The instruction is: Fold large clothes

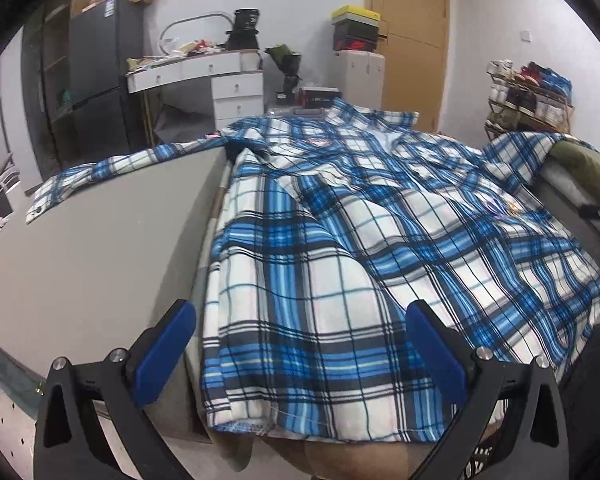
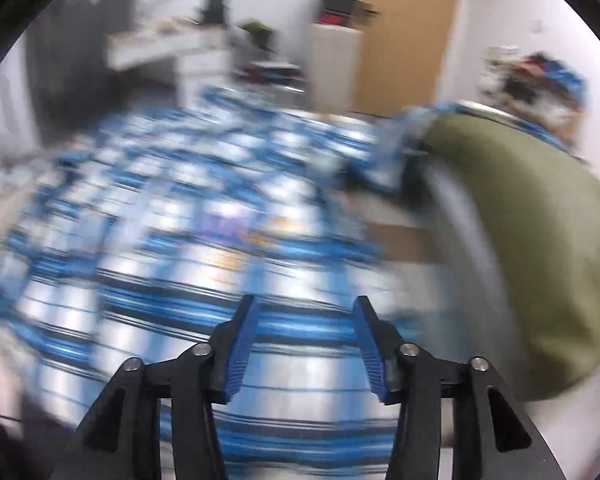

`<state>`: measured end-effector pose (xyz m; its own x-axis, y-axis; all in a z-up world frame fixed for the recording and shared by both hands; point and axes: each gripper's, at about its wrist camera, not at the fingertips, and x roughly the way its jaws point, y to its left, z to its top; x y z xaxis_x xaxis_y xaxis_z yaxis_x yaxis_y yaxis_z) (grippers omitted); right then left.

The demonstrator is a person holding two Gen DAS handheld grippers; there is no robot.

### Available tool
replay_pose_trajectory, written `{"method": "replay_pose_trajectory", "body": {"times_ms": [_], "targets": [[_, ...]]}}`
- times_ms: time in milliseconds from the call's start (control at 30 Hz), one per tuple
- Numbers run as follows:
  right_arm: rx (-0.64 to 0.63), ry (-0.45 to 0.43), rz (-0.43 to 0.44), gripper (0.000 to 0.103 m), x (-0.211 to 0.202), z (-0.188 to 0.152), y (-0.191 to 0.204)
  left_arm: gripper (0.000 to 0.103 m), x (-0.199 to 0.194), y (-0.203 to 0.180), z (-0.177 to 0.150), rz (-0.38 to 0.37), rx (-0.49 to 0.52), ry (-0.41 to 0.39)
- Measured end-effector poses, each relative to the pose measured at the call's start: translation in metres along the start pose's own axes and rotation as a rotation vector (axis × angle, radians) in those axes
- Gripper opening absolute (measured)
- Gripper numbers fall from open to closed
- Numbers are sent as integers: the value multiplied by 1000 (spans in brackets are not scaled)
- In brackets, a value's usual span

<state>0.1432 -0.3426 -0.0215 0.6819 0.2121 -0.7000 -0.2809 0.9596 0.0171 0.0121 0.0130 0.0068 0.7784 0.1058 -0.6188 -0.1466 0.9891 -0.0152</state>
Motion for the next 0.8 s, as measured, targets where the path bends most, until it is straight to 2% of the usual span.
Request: {"method": "replay_pose_trajectory", "body": {"times_ms": [67,167,300,367,433,500,533,567,600,633,733,800], "targets": [[22,25,167,57,14,6,27,102,-1,-5,-3,-8,27,9],[83,94,340,57,49,10,64,102,-4,-7,-8,-17,37,24],[119,256,391,50,90,8,95,102,-8,-1,-16,-21,25,48],[135,287,463,50,100,6,103,102,-8,1,-19,-27,21,60],[157,326,457,50,108,4,107,102,-8,2,-20,-27,22,64],[179,364,526,47,118,-1,116,102,-8,3,-19,-21,26,62],[178,367,556,37,121,0,120,102,-9,3,-18,-23,23,58],[159,356,632,31,115,1,129,102,-10,3,-18,-26,19,55],[141,331,670,12,109,3,133,102,-10,4,-18,-27,15,54],[116,267,688,1,96,6,138,102,-10,5,-17,-26,12,55],[122,130,711,1,70,11,135,102,-9,7,-16,-10,13,59],[154,105,690,1,63,11,122,102,-10,8,-15,2,18,61]]}}
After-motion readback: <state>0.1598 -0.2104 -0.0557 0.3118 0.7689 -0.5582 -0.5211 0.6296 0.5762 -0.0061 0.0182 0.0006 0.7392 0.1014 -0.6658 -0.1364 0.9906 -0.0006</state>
